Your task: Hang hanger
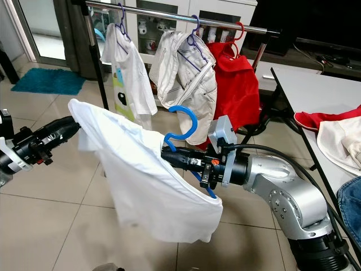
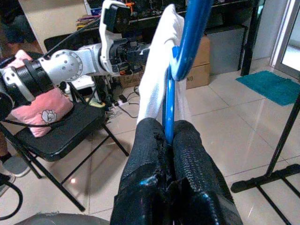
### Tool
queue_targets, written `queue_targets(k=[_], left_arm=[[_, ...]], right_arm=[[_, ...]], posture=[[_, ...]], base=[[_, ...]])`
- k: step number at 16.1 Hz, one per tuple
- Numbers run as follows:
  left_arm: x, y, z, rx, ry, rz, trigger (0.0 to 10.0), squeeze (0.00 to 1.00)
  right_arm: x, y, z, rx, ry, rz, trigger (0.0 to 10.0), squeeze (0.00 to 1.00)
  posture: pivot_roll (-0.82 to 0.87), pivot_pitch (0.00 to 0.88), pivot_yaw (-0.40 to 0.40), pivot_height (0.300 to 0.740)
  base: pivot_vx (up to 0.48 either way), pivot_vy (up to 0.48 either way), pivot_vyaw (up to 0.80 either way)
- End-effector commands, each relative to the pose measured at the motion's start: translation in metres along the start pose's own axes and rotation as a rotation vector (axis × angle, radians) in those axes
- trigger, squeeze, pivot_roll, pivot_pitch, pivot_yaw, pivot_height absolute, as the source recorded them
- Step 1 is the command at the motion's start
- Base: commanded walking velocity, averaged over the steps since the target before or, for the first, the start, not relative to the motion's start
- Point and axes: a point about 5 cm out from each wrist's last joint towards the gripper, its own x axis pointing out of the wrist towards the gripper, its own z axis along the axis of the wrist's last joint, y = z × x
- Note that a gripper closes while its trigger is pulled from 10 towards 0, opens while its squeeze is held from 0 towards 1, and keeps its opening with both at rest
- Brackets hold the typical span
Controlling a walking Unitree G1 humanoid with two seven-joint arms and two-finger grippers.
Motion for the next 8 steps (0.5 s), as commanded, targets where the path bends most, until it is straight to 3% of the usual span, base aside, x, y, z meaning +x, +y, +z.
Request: queue_targets(k=[1, 2, 3, 4, 5, 6, 7, 8], left_arm=[[0.004, 0.002, 0.003, 0.027, 0.014, -0.010, 10.0, 1.00], [0.005, 0.005, 0.002, 0.040, 0.033, -0.012, 10.0, 0.49], [0.007, 0.008, 0.001, 0.048, 0.051, -0.017, 10.0, 0.10], [0.010, 0.008, -0.001, 0.045, 0.070, -0.045, 10.0, 0.00], [0.014, 0.007, -0.003, 0.033, 0.092, -0.084, 10.0, 0.00], [0.020, 0.005, -0.006, 0.019, 0.120, -0.138, 7.3, 0.00], [0.021, 0.005, -0.006, 0.018, 0.126, -0.146, 7.3, 0.00], [0.025, 0.007, -0.007, 0.023, 0.129, -0.140, 0.0, 0.00]], right_arm=[[-0.004, 0.001, 0.013, -0.040, -0.037, 0.013, 10.0, 0.00], [-0.003, 0.001, 0.014, -0.041, -0.038, 0.017, 10.0, 0.00], [-0.003, 0.001, 0.014, -0.041, -0.040, 0.021, 10.0, 0.00], [-0.002, 0.002, 0.014, -0.042, -0.041, 0.024, 10.0, 0.00], [-0.002, 0.002, 0.014, -0.042, -0.042, 0.027, 10.0, 0.00], [-0.001, 0.003, 0.014, -0.043, -0.044, 0.028, 10.0, 0.00], [-0.001, 0.003, 0.014, -0.043, -0.044, 0.027, 10.0, 0.00], [-0.001, 0.004, 0.014, -0.042, -0.045, 0.027, 10.0, 0.00]], posture=[[-0.10, 0.000, -0.049, 0.740], [-0.10, 0.000, -0.048, 0.740], [-0.10, 0.000, -0.049, 0.740], [-0.10, 0.000, -0.049, 0.740], [-0.10, 0.000, -0.049, 0.740], [-0.10, 0.000, -0.039, 0.740], [-0.10, 0.000, -0.039, 0.740], [-0.10, 0.000, -0.036, 0.740]], base=[[0.000, 0.000, 0.00], [0.000, 0.000, 0.00], [0.000, 0.000, 0.00], [0.000, 0.000, 0.00], [0.000, 0.000, 0.00], [0.000, 0.000, 0.00], [0.000, 0.000, 0.00], [0.000, 0.000, 0.00]])
